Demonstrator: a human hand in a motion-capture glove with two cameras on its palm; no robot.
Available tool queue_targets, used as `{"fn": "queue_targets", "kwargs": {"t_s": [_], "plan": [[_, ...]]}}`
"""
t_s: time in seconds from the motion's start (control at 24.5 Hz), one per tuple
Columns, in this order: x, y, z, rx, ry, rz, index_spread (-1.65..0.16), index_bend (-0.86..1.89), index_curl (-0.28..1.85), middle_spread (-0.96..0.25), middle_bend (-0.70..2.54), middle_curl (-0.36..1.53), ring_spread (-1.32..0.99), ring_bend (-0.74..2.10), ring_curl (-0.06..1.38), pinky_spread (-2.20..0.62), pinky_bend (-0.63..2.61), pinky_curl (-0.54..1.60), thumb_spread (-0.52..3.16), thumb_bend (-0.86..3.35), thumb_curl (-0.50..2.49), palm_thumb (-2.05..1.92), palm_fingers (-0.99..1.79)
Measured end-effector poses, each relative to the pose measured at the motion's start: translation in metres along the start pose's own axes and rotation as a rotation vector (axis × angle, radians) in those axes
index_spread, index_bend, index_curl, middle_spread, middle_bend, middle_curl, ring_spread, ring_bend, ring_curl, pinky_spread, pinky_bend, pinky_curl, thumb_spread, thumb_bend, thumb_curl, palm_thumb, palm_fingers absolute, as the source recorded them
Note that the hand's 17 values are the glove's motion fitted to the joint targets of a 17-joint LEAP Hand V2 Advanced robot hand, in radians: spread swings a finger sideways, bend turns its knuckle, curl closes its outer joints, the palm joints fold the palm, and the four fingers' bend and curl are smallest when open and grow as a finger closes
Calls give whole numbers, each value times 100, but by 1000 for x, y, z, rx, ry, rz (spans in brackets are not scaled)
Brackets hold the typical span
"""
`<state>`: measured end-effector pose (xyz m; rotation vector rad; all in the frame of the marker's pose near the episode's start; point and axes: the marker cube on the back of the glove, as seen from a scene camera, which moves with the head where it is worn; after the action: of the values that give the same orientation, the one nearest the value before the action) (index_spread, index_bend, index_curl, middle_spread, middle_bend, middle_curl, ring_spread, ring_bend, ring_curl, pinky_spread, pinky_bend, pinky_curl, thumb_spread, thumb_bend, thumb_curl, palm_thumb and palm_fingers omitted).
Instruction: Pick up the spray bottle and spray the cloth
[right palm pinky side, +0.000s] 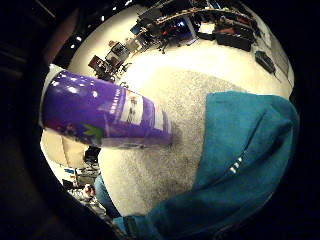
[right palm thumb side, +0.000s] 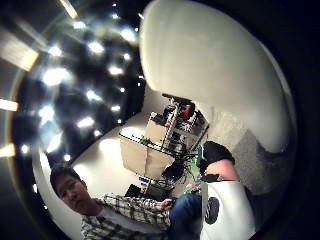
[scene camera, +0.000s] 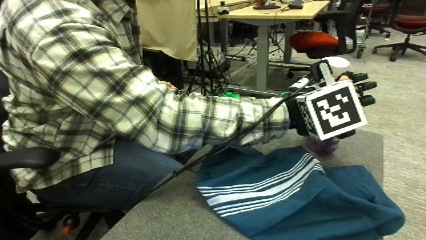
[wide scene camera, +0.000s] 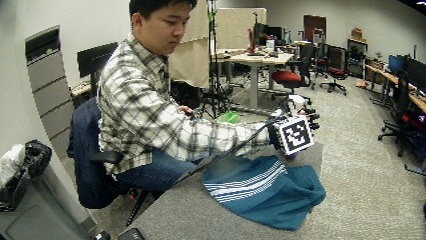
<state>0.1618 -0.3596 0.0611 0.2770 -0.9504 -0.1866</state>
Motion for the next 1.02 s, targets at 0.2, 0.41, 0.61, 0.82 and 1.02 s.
{"fn": "queue_targets", "kwargs": {"t_s": [0.2,0.41,0.61,0.82,1.02], "plan": [[-12,20,-9,27,104,20,-35,10,24,-7,16,37,6,32,35,18,53,33,77,-4,62,84,-9],[-43,90,-38,-38,454,119,-32,20,26,-5,13,34,10,29,33,19,52,32,82,-5,60,80,-7],[-93,210,-83,-170,813,220,-33,25,29,-4,15,31,12,26,32,20,51,31,88,-6,56,70,-3],[-131,366,-108,-193,977,364,-36,24,31,-4,17,30,15,24,31,21,50,30,96,-6,53,59,-1],[-160,483,-112,-149,1001,496,-37,23,32,-4,18,30,16,23,30,21,48,29,101,-3,51,56,0]]}}
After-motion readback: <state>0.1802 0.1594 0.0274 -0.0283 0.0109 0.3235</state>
